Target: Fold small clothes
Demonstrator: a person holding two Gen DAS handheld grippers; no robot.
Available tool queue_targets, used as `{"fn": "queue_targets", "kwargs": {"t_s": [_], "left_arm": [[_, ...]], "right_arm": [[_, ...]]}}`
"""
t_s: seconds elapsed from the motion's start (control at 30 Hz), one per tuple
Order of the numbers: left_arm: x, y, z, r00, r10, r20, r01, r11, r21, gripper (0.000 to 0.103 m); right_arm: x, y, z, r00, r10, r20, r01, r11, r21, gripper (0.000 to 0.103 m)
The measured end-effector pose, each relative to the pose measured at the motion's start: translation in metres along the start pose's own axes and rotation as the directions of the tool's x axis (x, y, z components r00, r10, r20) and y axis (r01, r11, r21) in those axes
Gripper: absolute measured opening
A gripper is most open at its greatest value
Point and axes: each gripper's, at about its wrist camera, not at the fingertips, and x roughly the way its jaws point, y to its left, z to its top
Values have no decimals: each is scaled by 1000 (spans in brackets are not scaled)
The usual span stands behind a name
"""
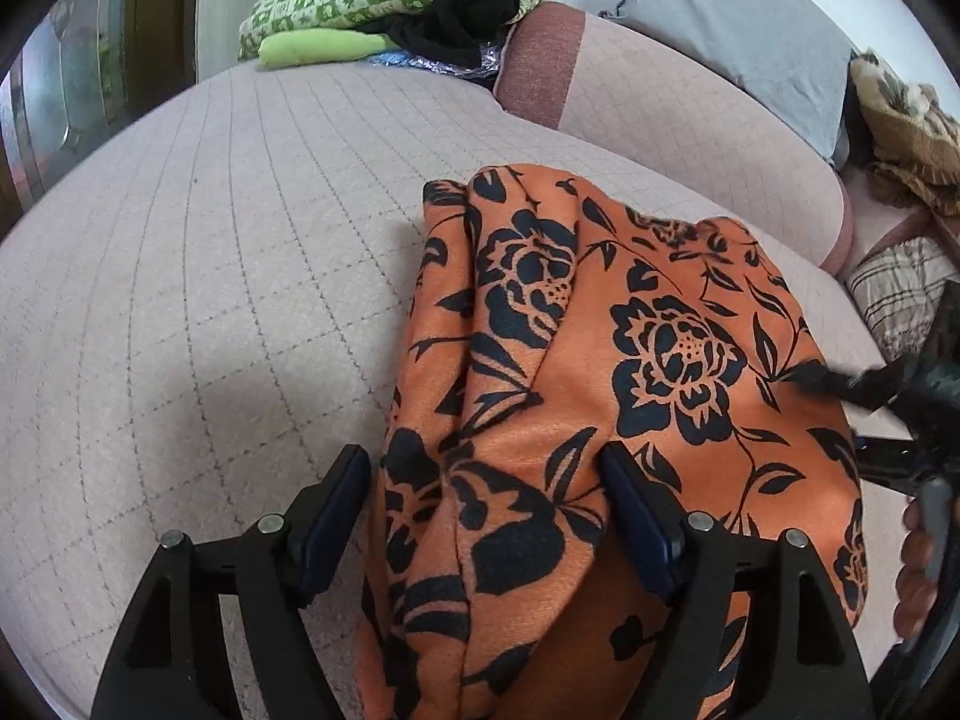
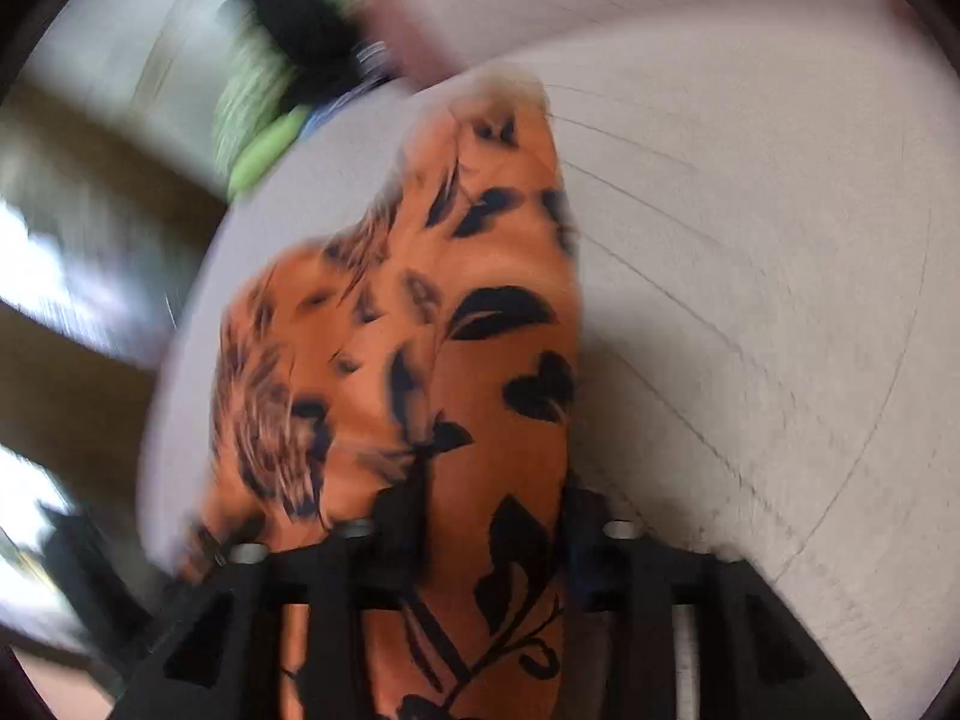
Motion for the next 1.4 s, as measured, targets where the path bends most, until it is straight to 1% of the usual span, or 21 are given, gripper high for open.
{"fn": "queue_targets", "kwargs": {"t_s": [0.1, 0.23, 0.3, 0.37, 0.43, 0.47, 0.5, 0.57, 0.63, 0.73, 0.8, 0.83, 0.9, 1.0, 1.07, 1.1, 1.2, 1.23, 1.27, 1.3, 1.4], "left_arm": [[0, -3, 0, 1000, 5, -2, -5, 1000, -3, 80], [0, -3, 1, 1000, -4, -5, 4, 1000, -6, 80], [0, -3, 1, 1000, -5, -2, 5, 1000, -5, 80], [1, -1, 1, 1000, -15, -2, 15, 1000, -17, 81], [-2, 2, 0, 1000, -24, -1, 24, 999, -26, 81], [-5, 5, 0, 999, -43, -7, 42, 998, -41, 81], [-9, 9, 0, 998, -64, -9, 63, 996, -58, 80], [-27, 20, 3, 990, -139, 13, 140, 984, -107, 80], [-40, 30, 7, 981, -188, 49, 193, 970, -148, 80], [-31, 46, 11, 963, -268, 11, 264, 940, -214, 79], [1, 55, 3, 958, -253, -132, 214, 942, -257, 56], [0, 60, 2, 955, -273, -117, 232, 931, -281, 54], [-8, 58, 9, 956, -264, -130, 225, 939, -259, 43], [-27, 48, 29, 972, -226, -68, 210, 961, -182, 44], [-27, 45, 54, 976, -216, -39, 207, 965, -164, 58], [-21, 42, 63, 975, -220, -42, 211, 965, -156, 64], [26, 30, 92, 963, -233, -136, 218, 969, -119, 62], [53, 28, 98, 947, -246, -207, 223, 967, -126, 51], [63, 28, 101, 937, -267, -226, 240, 961, -138, 27], [69, 28, 108, 940, -263, -219, 235, 961, -145, 23], [64, 10, 114, 974, -173, -146, 178, 984, 24, 22]], "right_arm": [[-15, 2, 11, 994, 85, 61, -86, 996, 11, 83], [14, -11, 46, 991, 128, 40, -132, 985, 113, 81], [37, -7, 57, 997, 79, -11, -78, 993, 86, 30], [31, 13, 54, 1000, 0, 30, 0, 1000, 11, 30], [23, 29, 47, 992, -105, 77, 108, 993, -48, 35], [18, 30, 47, 987, -137, 83, 141, 989, -50, 45], [9, 31, 45, 984, -149, 93, 155, 987, -53, 67], [-22, 40, 31, 966, -181, 183, 200, 976, -88, 77], [-49, 60, 9, 960, -146, 240, 187, 970, -155, 79], [-54, 82, -15, 984, -21, 179, 67, 965, -254, 81], [-42, 93, -39, 996, -2, 89, 32, 941, -336, 82], [-32, 93, -48, 999, -7, 45, 22, 935, -354, 82], [-10, 87, -62, 999, -44, -26, 32, 927, -374, 82], [-12, 86, -67, 999, -43, 10, 43, 916, -399, 84], [-13, 83, -68, 1000, -30, 6, 29, 919, -392, 86], [-13, 82, -69, 1000, -23, 5, 23, 918, -396, 87], [-16, 80, -75, 1000, -6, 3, 7, 917, -398, 87], [-15, 80, -74, 1000, 4, 1, -3, 920, -391, 87], [-22, 74, -77, 1000, 15, 0, -14, 923, -384, 87], [-23, 73, -78, 1000, 25, 0, -23, 926, -376, 87], [-23, 70, -78, 999, 50, 0, -47, 931, -363, 87]]}}
